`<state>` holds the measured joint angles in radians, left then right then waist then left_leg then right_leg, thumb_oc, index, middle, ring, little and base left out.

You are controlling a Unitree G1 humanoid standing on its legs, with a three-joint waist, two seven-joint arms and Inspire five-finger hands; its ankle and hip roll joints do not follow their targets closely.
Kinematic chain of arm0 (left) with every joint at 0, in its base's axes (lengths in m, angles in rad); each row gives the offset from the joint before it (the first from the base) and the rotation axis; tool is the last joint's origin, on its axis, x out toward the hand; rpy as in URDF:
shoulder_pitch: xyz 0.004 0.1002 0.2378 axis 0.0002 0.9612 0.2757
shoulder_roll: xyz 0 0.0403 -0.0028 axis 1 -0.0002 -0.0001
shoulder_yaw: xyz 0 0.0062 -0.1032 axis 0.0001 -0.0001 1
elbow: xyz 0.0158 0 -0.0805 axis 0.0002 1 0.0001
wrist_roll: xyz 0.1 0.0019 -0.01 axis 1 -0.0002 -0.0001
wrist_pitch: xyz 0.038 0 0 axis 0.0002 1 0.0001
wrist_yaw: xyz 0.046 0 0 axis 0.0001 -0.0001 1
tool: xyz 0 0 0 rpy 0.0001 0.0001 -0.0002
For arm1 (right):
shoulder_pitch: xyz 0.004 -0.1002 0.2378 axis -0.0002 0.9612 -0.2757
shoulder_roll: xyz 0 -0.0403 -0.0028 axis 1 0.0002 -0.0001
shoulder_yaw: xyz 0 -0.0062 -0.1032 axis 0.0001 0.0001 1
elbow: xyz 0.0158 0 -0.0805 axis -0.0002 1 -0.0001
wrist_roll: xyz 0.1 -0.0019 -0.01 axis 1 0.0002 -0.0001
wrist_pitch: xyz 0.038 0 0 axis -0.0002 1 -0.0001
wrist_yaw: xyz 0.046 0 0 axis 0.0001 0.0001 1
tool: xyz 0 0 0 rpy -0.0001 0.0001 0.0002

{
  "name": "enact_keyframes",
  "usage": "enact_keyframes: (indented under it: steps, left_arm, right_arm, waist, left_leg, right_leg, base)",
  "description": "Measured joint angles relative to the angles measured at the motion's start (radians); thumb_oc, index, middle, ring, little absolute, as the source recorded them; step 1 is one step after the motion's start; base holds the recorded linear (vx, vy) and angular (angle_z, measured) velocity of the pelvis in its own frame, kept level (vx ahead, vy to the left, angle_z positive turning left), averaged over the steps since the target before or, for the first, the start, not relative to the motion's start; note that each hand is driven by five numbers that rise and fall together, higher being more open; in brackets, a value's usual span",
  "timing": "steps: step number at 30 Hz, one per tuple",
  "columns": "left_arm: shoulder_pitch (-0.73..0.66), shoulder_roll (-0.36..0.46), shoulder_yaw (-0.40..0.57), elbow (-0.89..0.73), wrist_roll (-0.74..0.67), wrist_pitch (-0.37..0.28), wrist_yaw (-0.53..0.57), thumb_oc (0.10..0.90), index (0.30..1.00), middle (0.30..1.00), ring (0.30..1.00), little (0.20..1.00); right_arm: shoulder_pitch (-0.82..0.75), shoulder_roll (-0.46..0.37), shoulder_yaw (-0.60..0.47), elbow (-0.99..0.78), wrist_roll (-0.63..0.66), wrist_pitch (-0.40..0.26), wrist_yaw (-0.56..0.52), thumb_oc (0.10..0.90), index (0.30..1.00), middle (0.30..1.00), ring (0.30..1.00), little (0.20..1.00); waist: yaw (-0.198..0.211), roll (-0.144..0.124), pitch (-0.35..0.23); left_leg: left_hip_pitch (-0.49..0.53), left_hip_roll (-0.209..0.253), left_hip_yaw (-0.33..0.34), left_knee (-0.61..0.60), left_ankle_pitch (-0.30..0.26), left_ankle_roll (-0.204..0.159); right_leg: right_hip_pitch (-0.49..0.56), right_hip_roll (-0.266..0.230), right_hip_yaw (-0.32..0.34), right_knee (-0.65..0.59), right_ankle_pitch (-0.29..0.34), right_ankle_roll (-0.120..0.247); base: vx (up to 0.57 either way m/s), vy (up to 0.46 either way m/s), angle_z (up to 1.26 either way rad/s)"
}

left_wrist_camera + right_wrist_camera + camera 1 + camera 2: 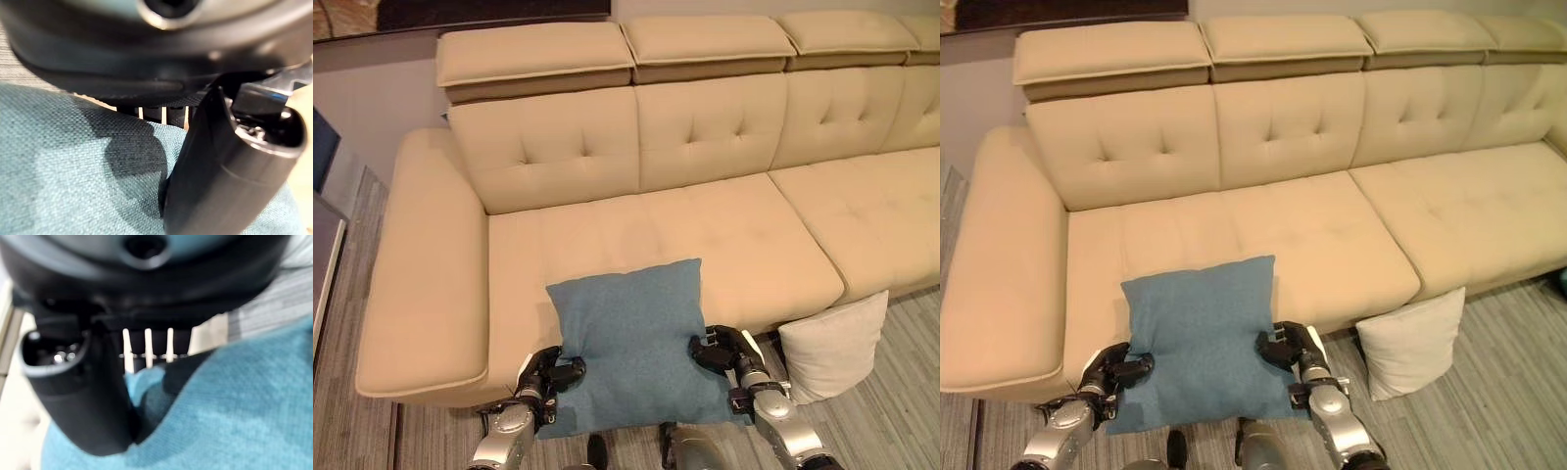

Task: Pick up all the scattered cushions and arrange them neatly on the sofa.

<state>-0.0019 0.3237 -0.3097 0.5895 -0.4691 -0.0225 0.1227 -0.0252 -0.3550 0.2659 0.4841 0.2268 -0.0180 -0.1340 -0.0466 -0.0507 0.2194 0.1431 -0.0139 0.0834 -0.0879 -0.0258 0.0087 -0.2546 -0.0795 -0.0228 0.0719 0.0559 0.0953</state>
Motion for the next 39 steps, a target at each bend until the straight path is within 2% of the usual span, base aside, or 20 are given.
enact_keyframes:
  steps: [1,3,4,7,8,9,11,15,17,21,23,26,27,28,30,32,33,35,36,39]
  left_arm:
    - [0.01,-0.023,-0.001,0.0,0.0,0.0,0.0,0.4,0.3,0.3,0.3,0.3]
    - [0.022,-0.055,-0.003,-0.012,0.0,0.0,0.0,0.4,0.3,0.3,0.3,0.3]
    - [0.021,-0.065,-0.005,-0.018,0.0,0.0,0.0,0.4,0.3,0.3,0.3,0.3]
    - [0.016,-0.074,-0.004,-0.017,-0.001,0.0,-0.001,0.4,0.3,0.3,0.3,0.3]
    - [0.0,-0.088,-0.005,-0.015,-0.001,0.0,-0.001,0.4,0.3,0.3,0.3,0.3]
    - [-0.008,-0.092,-0.007,-0.017,-0.001,0.0,-0.001,0.4,0.3,0.3,0.3,0.3]
    - [-0.011,-0.092,-0.005,-0.022,-0.001,-0.001,-0.001,0.4,0.3,0.3,0.3,0.3]
    - [-0.023,-0.079,-0.011,-0.035,0.0,-0.002,-0.002,0.4,0.3,0.3,0.3,0.3]
    - [-0.008,-0.062,-0.01,-0.036,0.0,0.003,-0.001,0.4,0.3,0.3,0.3,0.3]
    - [-0.007,-0.048,-0.002,-0.048,0.001,0.007,-0.001,0.4,0.3,0.3,0.3,0.3]
    - [-0.009,-0.042,-0.002,-0.049,0.002,0.007,-0.001,0.4,0.3,0.3,0.3,0.3]
    - [-0.01,-0.032,-0.002,-0.052,0.002,0.007,-0.002,0.4,0.3,0.3,0.3,0.3]
    - [-0.011,-0.027,0.004,-0.053,0.002,0.007,-0.002,0.4,0.3,0.3,0.3,0.3]
    - [-0.011,-0.02,0.013,-0.054,0.002,0.007,-0.002,0.4,0.3,0.3,0.3,0.3]
    - [-0.011,-0.018,0.019,-0.056,0.002,0.006,-0.001,0.4,0.3,0.3,0.3,0.3]
    - [-0.011,-0.016,0.018,-0.055,0.002,0.006,0.0,0.4,0.3,0.3,0.3,0.3]
    - [-0.012,-0.016,0.017,-0.055,0.004,0.006,0.001,0.4,0.3,0.3,0.3,0.3]
    - [-0.01,-0.012,0.017,-0.055,0.005,0.006,0.003,0.4,0.3,0.3,0.3,0.3]
    - [-0.01,-0.012,0.017,-0.055,0.009,0.006,0.004,0.4,0.3,0.3,0.3,0.3]
    - [-0.007,-0.011,0.018,-0.056,0.02,0.006,0.004,0.4,0.3,0.3,0.3,0.3]
  right_arm:
    - [0.025,-0.006,-0.013,0.0,-0.004,0.0,0.0,0.4,0.3,0.3,0.3,0.3]
    - [0.055,-0.041,-0.03,0.0,-0.006,0.002,-0.001,0.4,0.3,0.3,0.3,0.3]
    - [0.053,-0.05,-0.037,0.0,-0.007,0.003,0.0,0.4,0.3,0.3,0.3,0.3]
    - [0.035,-0.062,-0.048,-0.012,-0.007,0.002,-0.001,0.4,0.3,0.3,0.3,0.3]
    - [0.023,-0.078,-0.062,-0.028,-0.004,0.0,-0.003,0.4,0.3,0.3,0.3,0.3]
    - [0.019,-0.067,-0.068,-0.029,-0.004,0.0,-0.005,0.4,0.3,0.3,0.3,0.3]
    - [0.016,-0.062,-0.08,-0.029,-0.004,0.0,-0.011,0.4,0.3,0.3,0.3,0.3]
    - [0.017,-0.059,-0.082,-0.028,-0.003,0.0,-0.023,0.4,0.3,0.3,0.3,0.3]
    - [0.016,-0.047,-0.077,-0.028,-0.004,0.001,-0.021,0.4,0.3,0.3,0.3,0.3]
    - [0.025,-0.031,-0.077,-0.028,-0.004,0.001,-0.021,0.4,0.3,0.3,0.3,0.3]
    - [0.024,-0.025,-0.077,-0.029,-0.005,0.001,-0.022,0.4,0.3,0.3,0.3,0.3]
    - [0.019,-0.023,-0.075,-0.03,-0.007,0.001,-0.019,0.4,0.3,0.3,0.3,0.3]
    - [0.009,-0.019,-0.066,-0.03,-0.007,0.001,-0.012,0.4,0.3,0.3,0.3,0.3]
    - [0.01,-0.018,-0.059,-0.03,-0.007,0.001,0.0,0.4,0.3,0.3,0.3,0.3]
    - [0.01,-0.008,-0.058,-0.03,-0.008,0.001,0.002,0.4,0.3,0.3,0.3,0.3]
    - [0.012,-0.005,-0.059,-0.031,-0.009,0.001,0.001,0.4,0.3,0.3,0.3,0.3]
    - [0.011,-0.005,-0.059,-0.03,-0.012,0.001,0.0,0.4,0.3,0.3,0.3,0.3]
    - [0.013,-0.005,-0.057,-0.03,-0.016,0.001,0.0,0.4,0.3,0.3,0.3,0.3]
    - [0.015,-0.004,-0.057,-0.03,-0.018,0.001,0.0,0.4,0.3,0.3,0.3,0.3]
    - [0.017,-0.009,-0.059,-0.03,-0.021,0.001,-0.002,0.4,0.3,0.3,0.3,0.3]
  waist:
    - [-0.006,0.014,-0.008]
    - [-0.019,0.054,-0.036]
    - [-0.017,0.051,-0.035]
    - [-0.005,0.01,-0.03]
    - [-0.001,-0.01,-0.021]
    - [0.003,-0.011,-0.021]
    - [0.0,-0.026,-0.016]
    - [-0.015,-0.059,-0.011]
    - [-0.008,-0.055,-0.012]
    - [-0.02,-0.048,-0.015]
    - [-0.019,-0.037,-0.021]
    - [-0.013,-0.03,-0.021]
    - [-0.001,-0.011,-0.021]
    - [0.005,-0.006,-0.02]
    - [0.005,-0.005,-0.019]
    - [0.002,0.0,-0.02]
    - [0.002,0.012,-0.014]
    - [0.008,0.015,-0.013]
    - [0.007,0.016,-0.013]
    - [0.007,0.023,-0.017]
  left_leg:
    - [0.014,0.016,-0.028,0.0,-0.016,-0.014]
    - [0.012,0.066,-0.068,0.033,-0.038,-0.028]
    - [-0.006,0.075,-0.065,0.082,-0.037,-0.041]
    - [-0.126,0.077,-0.067,0.37,-0.048,-0.068]
    - [-0.256,0.088,-0.067,0.603,-0.034,-0.105]
    - [-0.288,0.092,-0.06,0.66,-0.044,-0.092]
    - [-0.316,0.085,-0.05,0.627,-0.062,-0.091]
    - [-0.352,0.044,0.004,0.335,-0.05,-0.081]
    - [-0.321,0.033,0.019,0.197,0.001,-0.049]
    - [-0.234,0.013,0.008,0.119,0.025,-0.054]
    - [-0.158,0.015,0.009,0.044,0.088,-0.008]
    - [-0.137,0.003,0.019,0.038,0.084,-0.003]
    - [-0.12,0.006,0.026,0.027,0.077,0.009]
    - [-0.112,0.005,0.024,0.028,0.072,0.018]
    - [-0.113,-0.005,0.006,0.025,0.07,0.027]
    - [-0.114,-0.015,-0.017,0.01,0.079,0.038]
    - [-0.118,-0.018,-0.038,0.007,0.084,0.046]
    - [-0.119,-0.022,-0.044,0.007,0.085,0.044]
    - [-0.12,-0.022,-0.047,0.009,0.087,0.041]
    - [-0.116,-0.013,-0.072,0.009,0.09,0.031]
  right_leg:
    - [0.031,0.008,-0.003,-0.004,0.066,-0.022]
    - [0.073,0.053,-0.045,-0.042,0.079,-0.055]
    - [0.103,0.063,-0.058,-0.077,0.091,-0.074]
    - [0.154,0.065,-0.059,-0.113,0.103,-0.141]
    - [0.177,0.068,-0.064,-0.124,0.073,-0.169]
    - [0.186,0.07,-0.073,-0.131,0.075,-0.167]
    - [0.216,0.076,-0.084,-0.149,0.068,-0.162]
    - [0.248,0.098,-0.11,-0.164,0.019,-0.149]
    - [0.266,0.133,-0.107,-0.163,0.019,-0.145]
    - [0.282,0.161,-0.104,-0.163,0.008,-0.137]
    - [0.285,0.176,-0.081,-0.163,0.008,-0.137]
    - [0.292,0.161,-0.072,-0.149,0.008,-0.136]
    - [0.267,0.158,-0.053,-0.079,-0.028,-0.087]
    - [0.247,0.152,-0.053,-0.019,-0.06,-0.063]
    - [0.194,0.136,-0.05,0.087,-0.117,-0.054]
    - [0.17,0.127,-0.037,0.114,-0.146,-0.043]
    - [0.157,0.125,-0.024,0.129,-0.159,-0.041]
    - [0.142,0.105,-0.015,0.115,-0.156,-0.042]
    - [0.141,0.095,-0.005,0.09,-0.133,-0.041]
    - [0.203,0.103,-0.038,-0.002,-0.076,-0.095]
  base:
    - [0.25,-0.243,0.82]
    - [0.12,-0.163,0.7]
    - [0.05,-0.126,0.4]
    - [0.06,-0.142,0.11]
    - [0.13,-0.116,0.01]
    - [0.08,-0.035,0.08]
    - [0.14,-0.003,0.11]
    - [0.13,0.04,0.21]
    - [0.17,0.12,-0.22]
    - [0.13,0.117,-0.16]
    - [0.05,0.108,-0.21]
    - [0.02,0.101,-0.18]
    - [0.05,0.075,-0.24]
    - [0.06,0.056,-0.09]
    - [0.07,0.001,0.22]
    - [0.11,-0.038,0.3]
    - [0.09,-0.049,0.33]
    - [0.05,-0.053,0.22]
    - [0.12,-0.113,0.22]
    - [0.16,-0.126,0.26]
